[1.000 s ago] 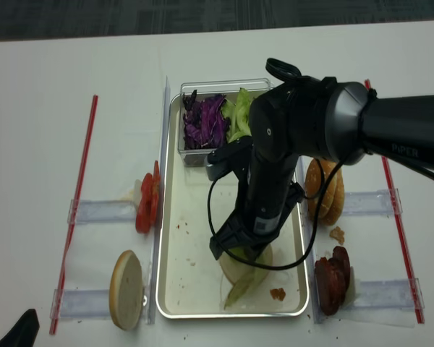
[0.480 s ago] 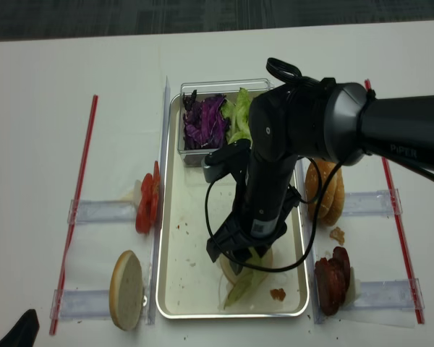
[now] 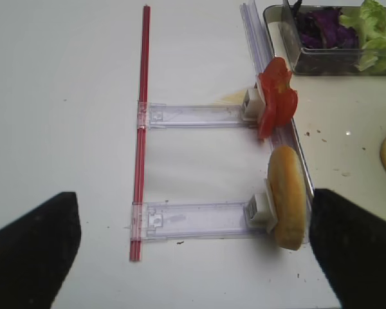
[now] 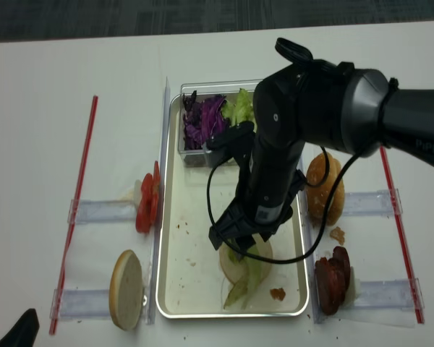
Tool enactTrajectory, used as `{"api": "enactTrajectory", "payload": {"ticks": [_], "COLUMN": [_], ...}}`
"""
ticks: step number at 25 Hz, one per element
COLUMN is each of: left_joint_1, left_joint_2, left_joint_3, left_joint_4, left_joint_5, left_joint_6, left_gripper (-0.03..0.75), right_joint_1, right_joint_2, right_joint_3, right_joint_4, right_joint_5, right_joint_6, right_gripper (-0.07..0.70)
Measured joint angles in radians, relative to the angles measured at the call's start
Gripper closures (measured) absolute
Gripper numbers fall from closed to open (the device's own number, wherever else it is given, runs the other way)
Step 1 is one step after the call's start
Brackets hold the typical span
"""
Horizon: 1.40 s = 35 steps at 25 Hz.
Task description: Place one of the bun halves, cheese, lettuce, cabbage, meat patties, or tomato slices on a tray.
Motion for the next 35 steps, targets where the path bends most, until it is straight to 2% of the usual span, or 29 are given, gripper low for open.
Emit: {"api": "enactTrajectory", "payload": {"ticks": [20, 26, 35], "left_joint_1": [0.000, 0.000, 0.000], "left_joint_2": [0.000, 0.000, 0.000], "left_joint_3": [0.000, 0.000, 0.000], "left_joint_4": [0.000, 0.000, 0.000], "left_joint_5": [0.000, 0.000, 0.000], "left_joint_6": [0.000, 0.000, 0.000], "left_gripper": [0.045, 0.045, 0.045], "right_joint_1": [-0.010, -0.115, -0.288], "right_joint_2": [-0.004, -0.004, -0.004], "right_joint_3": [-0.200, -0.251, -0.286], "right_joint_4": [-0.044, -0.022, -0.012], "right_joint_5": [0.146, 0.208, 0.216], "right_joint_6": [0.008, 0.020, 0.028], "right_gripper": [0.178, 0.178, 0.178]}}
